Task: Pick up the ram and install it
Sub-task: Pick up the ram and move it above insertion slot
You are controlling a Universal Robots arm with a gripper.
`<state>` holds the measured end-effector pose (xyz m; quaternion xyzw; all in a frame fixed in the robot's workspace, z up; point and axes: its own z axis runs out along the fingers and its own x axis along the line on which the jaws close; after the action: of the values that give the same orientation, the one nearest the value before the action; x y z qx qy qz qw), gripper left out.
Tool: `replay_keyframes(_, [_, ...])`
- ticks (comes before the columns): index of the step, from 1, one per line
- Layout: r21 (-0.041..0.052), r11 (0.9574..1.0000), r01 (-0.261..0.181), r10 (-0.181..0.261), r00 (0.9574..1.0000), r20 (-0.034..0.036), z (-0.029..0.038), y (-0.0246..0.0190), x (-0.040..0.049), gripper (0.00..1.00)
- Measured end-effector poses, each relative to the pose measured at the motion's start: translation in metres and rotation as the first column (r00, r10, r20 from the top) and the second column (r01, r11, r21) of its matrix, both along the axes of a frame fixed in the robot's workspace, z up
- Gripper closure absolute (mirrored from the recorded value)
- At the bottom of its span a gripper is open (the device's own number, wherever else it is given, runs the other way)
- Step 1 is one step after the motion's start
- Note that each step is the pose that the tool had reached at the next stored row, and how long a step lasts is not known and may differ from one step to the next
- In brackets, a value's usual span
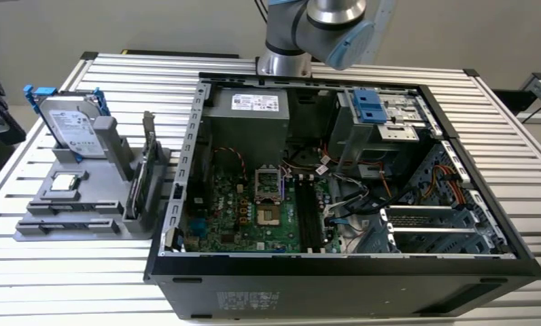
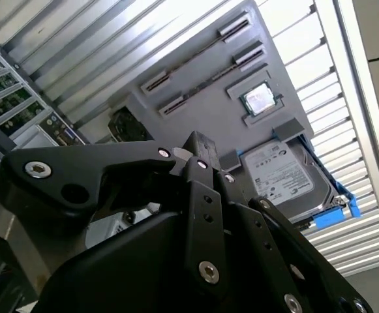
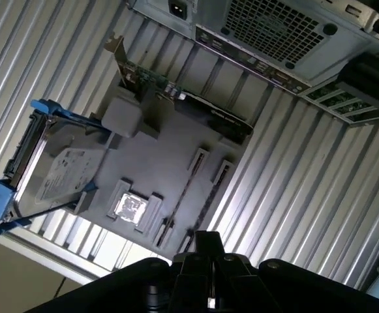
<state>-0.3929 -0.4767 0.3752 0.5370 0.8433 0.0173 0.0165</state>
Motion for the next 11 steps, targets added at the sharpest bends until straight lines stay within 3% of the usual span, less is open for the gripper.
replay_keyframes(7, [0.0000,0.9980,0.063,-0.063,0.9980,-0.0003,0.0000,0.0000,-0.0011,1.00])
replay_keyframes(11, [-0.0002,0.9945,0.105,-0.105,0.9945,-0.0012,0.0001,0.0000,-0.0014,1.00])
